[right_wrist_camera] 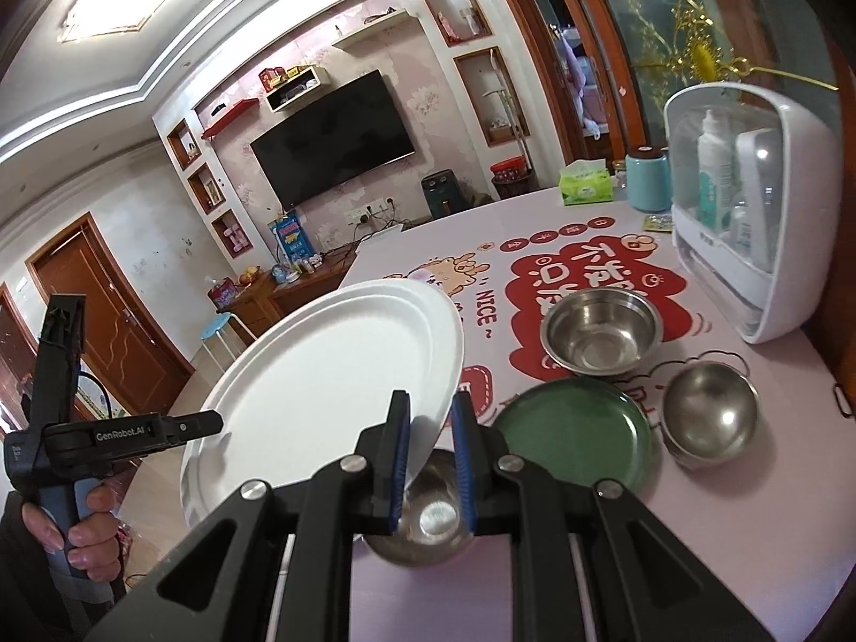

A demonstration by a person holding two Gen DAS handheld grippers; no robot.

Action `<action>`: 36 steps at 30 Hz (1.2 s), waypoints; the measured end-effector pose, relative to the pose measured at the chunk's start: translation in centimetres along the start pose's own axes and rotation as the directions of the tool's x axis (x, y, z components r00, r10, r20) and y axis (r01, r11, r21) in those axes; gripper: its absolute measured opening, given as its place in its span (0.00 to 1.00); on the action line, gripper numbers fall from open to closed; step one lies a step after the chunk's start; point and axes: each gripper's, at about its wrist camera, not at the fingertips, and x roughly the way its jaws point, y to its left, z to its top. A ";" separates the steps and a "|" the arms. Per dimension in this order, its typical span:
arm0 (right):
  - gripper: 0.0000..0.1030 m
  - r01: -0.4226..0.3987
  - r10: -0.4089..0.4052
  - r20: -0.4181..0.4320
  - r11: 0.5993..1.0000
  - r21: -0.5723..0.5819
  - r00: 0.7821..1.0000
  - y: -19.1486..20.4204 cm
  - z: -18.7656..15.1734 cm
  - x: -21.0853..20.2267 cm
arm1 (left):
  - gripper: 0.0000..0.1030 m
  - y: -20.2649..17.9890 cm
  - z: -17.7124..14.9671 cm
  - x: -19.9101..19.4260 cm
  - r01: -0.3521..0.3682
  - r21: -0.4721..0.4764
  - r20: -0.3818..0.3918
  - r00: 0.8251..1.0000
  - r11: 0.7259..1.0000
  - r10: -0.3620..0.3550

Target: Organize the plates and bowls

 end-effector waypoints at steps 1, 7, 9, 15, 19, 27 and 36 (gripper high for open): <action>0.15 0.006 -0.006 0.003 1.000 -0.003 1.000 0.0 -0.4 -0.6 | 0.22 -0.2 -0.2 -0.2 0.003 0.005 0.000 1.000 1.000 -0.003; 0.15 0.060 -0.059 0.022 0.998 -0.027 0.998 0.2 -2.6 -3.6 | 0.23 -1.0 -3.1 -2.1 0.034 0.035 -0.003 0.999 0.999 -0.034; 0.15 0.077 -0.076 0.028 0.997 -0.030 0.997 0.2 -3.3 -4.7 | 0.23 -1.4 -3.9 -2.6 0.044 0.050 -0.002 0.999 0.998 -0.044; 0.16 0.128 -0.127 0.031 0.991 -0.025 0.991 -0.1 -5.4 -7.4 | 0.23 -2.5 -6.8 -3.9 0.080 0.078 -0.012 0.997 0.994 -0.079; 0.16 0.166 -0.165 0.034 0.986 -0.013 0.986 -0.4 -6.9 -9.2 | 0.23 -3.3 -8.4 -4.1 0.101 0.113 -0.034 0.995 0.988 -0.098; 0.16 0.253 -0.253 -0.010 0.968 0.010 0.968 -1.5 -10.5 -11.7 | 0.24 -4.9 -12.1 -3.3 0.131 0.170 -0.095 0.989 0.977 -0.116; 0.16 0.349 -0.344 -0.096 0.937 0.032 0.934 -3.3 -13.9 -12.9 | 0.26 -6.9 -15.5 -1.1 0.157 0.233 -0.190 0.975 0.960 -0.113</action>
